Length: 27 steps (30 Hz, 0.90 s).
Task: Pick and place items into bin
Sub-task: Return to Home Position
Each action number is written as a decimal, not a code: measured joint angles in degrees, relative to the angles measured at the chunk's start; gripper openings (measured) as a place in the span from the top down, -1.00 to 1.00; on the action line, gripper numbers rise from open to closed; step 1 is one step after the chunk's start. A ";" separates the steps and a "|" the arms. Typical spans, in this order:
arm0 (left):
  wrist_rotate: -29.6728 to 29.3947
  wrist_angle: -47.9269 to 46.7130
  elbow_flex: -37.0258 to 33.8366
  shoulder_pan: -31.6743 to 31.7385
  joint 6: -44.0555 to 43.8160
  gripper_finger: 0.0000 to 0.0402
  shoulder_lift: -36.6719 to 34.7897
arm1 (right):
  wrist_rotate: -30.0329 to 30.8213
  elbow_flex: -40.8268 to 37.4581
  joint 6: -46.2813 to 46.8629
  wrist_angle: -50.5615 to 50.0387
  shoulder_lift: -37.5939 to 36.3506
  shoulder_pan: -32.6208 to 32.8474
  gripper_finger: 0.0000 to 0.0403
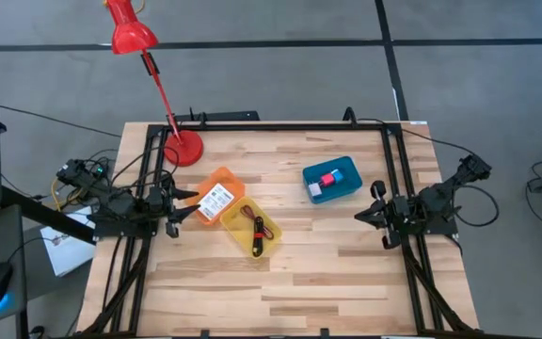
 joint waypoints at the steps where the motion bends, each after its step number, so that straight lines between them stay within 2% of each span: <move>1: 0.00 -0.01 0.00 0.00 -0.06 0.16 0.00 | -0.01 0.00 0.00 0.00 0.00 0.00 0.96; 27: -0.04 -0.05 -0.09 0.00 -0.51 0.16 0.00 | -0.04 0.02 0.00 -0.01 0.00 0.00 0.96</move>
